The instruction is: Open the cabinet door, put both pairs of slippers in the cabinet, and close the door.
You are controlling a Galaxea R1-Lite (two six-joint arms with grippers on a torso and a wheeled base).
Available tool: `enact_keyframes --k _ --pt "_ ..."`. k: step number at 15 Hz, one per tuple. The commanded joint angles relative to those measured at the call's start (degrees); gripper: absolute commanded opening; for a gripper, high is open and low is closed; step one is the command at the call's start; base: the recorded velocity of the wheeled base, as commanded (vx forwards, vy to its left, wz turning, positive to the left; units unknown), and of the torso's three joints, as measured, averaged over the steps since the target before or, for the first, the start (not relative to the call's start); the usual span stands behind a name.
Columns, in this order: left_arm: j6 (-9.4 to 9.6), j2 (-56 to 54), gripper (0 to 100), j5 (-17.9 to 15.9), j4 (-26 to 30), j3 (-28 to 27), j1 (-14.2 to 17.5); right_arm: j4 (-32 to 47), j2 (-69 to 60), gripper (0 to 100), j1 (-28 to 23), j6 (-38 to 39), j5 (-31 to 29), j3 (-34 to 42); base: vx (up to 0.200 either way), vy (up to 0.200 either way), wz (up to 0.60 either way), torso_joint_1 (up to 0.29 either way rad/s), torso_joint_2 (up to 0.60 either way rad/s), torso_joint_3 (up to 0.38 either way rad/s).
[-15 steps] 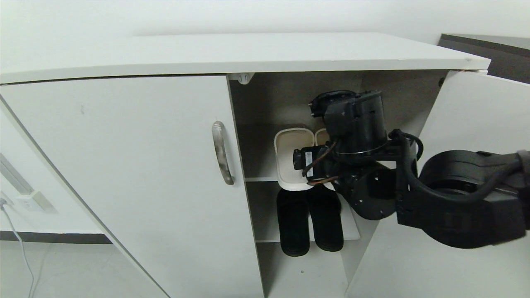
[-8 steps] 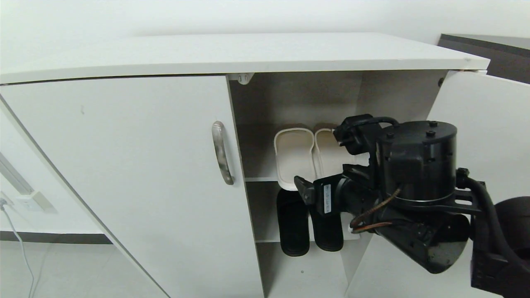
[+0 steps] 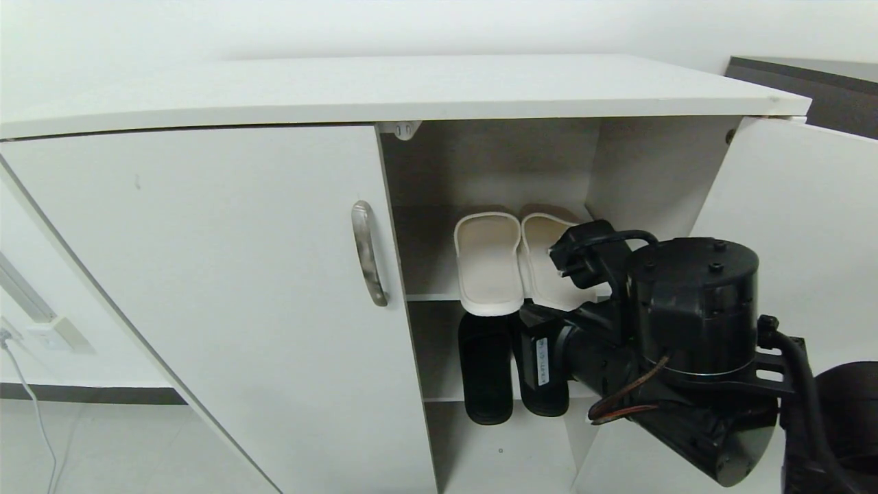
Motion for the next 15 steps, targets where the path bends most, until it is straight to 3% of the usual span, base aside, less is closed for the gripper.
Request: enact_keyframes --k 1,5,15 --pt "-0.05 -0.01 0 0.05 0.00 0.00 0.01 -0.12 1.91 0 0.03 0.15 -0.05 -0.09 0.000 0.000 0.00 0.000 0.00 0.000" --pt "-0.05 -0.01 0 -0.04 0.00 0.00 0.01 -2.50 2.97 0 -0.06 0.15 -0.14 0.00 0.000 0.000 0.00 0.000 0.00 0.000" --pt "-0.05 -0.01 0 -0.12 0.00 0.00 0.01 -2.50 2.97 0 -0.24 0.15 -0.23 0.70 -0.200 0.000 0.00 0.005 0.00 0.002"
